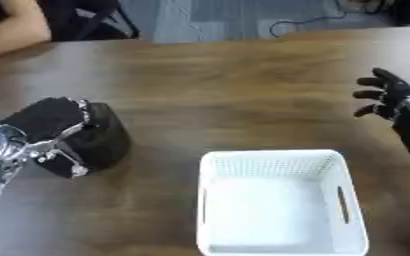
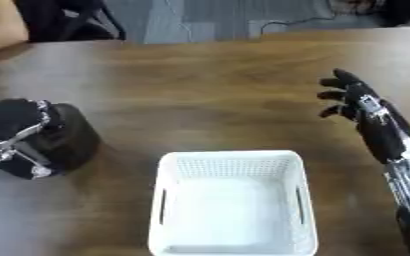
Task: Pick up objects on the table and place them in the box.
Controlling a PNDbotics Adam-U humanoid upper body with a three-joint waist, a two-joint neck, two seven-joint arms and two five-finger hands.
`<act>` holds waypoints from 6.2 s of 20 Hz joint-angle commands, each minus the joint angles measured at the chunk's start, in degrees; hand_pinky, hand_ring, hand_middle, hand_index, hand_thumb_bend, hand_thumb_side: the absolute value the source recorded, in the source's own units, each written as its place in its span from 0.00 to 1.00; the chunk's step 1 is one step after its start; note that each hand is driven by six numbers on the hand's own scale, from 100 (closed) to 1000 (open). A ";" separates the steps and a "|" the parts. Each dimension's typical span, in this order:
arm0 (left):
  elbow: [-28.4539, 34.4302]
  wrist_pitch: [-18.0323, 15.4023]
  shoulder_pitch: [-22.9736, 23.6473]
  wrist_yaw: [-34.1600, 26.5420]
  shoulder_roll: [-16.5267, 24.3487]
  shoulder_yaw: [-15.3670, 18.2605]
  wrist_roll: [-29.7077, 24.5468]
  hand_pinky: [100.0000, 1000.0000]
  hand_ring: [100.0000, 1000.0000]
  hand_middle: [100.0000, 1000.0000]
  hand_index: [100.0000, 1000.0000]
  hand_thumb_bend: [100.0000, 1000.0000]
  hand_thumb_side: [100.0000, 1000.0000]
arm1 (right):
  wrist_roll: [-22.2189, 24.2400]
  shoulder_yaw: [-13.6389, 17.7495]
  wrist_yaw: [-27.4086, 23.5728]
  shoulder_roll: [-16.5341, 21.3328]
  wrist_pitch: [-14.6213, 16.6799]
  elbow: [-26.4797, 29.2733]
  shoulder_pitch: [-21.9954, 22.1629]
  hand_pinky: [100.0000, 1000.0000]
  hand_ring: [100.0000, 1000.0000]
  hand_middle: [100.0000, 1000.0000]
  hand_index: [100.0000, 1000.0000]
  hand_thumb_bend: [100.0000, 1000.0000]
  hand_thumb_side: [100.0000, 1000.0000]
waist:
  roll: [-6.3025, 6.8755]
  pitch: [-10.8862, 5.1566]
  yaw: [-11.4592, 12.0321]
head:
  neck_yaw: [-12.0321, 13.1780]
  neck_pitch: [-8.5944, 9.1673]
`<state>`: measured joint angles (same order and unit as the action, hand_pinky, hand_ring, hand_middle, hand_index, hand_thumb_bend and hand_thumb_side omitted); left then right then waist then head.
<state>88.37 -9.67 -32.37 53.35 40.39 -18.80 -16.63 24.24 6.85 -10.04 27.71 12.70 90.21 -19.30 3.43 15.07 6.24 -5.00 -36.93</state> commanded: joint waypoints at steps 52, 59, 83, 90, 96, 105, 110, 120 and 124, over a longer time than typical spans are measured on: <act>11.71 -5.62 -23.70 -10.47 -11.73 -10.42 -8.89 0.00 0.00 0.00 0.11 0.00 0.16 | 1.40 -1.02 0.21 0.38 -0.10 0.09 -0.81 0.62 0.81 0.85 1.00 0.00 1.00 | 1.11 -3.63 -2.16 | 1.96 -0.14; 10.87 -6.70 -24.69 -11.63 -15.47 -12.38 -10.29 0.00 0.00 0.00 0.11 0.00 0.16 | 1.73 -1.28 0.07 0.28 -0.03 -0.07 -1.05 0.62 0.81 0.85 1.00 0.00 1.00 | 1.25 -3.80 -2.93 | 2.25 -0.09; 1.64 -9.61 -17.38 -9.53 -19.74 -16.43 -7.99 0.00 0.00 0.00 0.10 0.00 0.16 | 1.81 -1.39 0.14 0.16 -0.05 0.17 -1.68 0.62 0.81 0.85 1.00 0.00 1.00 | 0.97 -2.85 -3.11 | 2.68 -0.07; 0.71 -10.23 -17.37 -9.05 -20.05 -16.36 -7.09 0.00 0.00 0.00 0.10 0.00 0.16 | 1.77 -1.36 0.15 0.16 -0.04 0.18 -1.67 0.62 0.81 0.85 1.00 0.00 1.00 | 0.91 -2.74 -2.96 | 2.58 -0.19; 3.20 -10.07 -18.85 -9.76 -19.46 -15.21 -5.94 0.00 0.00 0.00 0.10 0.00 0.17 | 1.69 -1.25 0.19 0.12 -0.09 0.16 -1.52 0.62 0.81 0.85 1.00 0.00 1.00 | 0.87 -2.83 -2.85 | 2.43 -0.16; 9.80 -8.27 -20.85 -12.56 -17.67 -14.90 -9.14 0.00 0.00 0.00 0.11 0.00 0.17 | 1.64 -1.23 0.22 0.11 -0.14 0.12 -1.40 0.62 0.81 0.85 1.00 0.00 1.00 | 0.89 -3.06 -2.60 | 2.33 -0.17; 8.27 -9.83 -20.82 -10.82 -17.12 -15.53 -14.84 0.00 0.00 0.35 0.52 0.00 0.07 | 1.63 -1.25 0.11 0.04 -0.11 0.18 -1.47 0.62 0.81 0.85 1.00 0.00 1.00 | 0.84 -3.16 -2.65 | 2.44 -0.06; 6.99 -11.65 -20.59 -9.98 -16.99 -14.65 -18.14 0.00 0.00 0.39 0.52 0.00 0.08 | 1.57 -1.27 0.16 0.10 -0.12 0.21 -1.46 0.62 0.81 0.85 1.00 0.00 1.00 | 0.71 -2.96 -2.46 | 2.47 -0.12; 6.55 -11.81 -20.53 -9.69 -17.03 -14.82 -18.27 0.00 0.00 0.39 0.52 0.00 0.08 | 1.55 -1.26 0.18 0.14 -0.11 0.23 -1.42 0.62 0.81 0.85 1.00 0.00 1.00 | 0.70 -2.91 -2.48 | 2.48 -0.16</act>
<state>94.60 -21.35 -52.07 43.42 22.38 -34.51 -34.80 25.85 5.39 -10.00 27.19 12.53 89.49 -20.21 4.51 13.27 3.66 -2.92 -37.48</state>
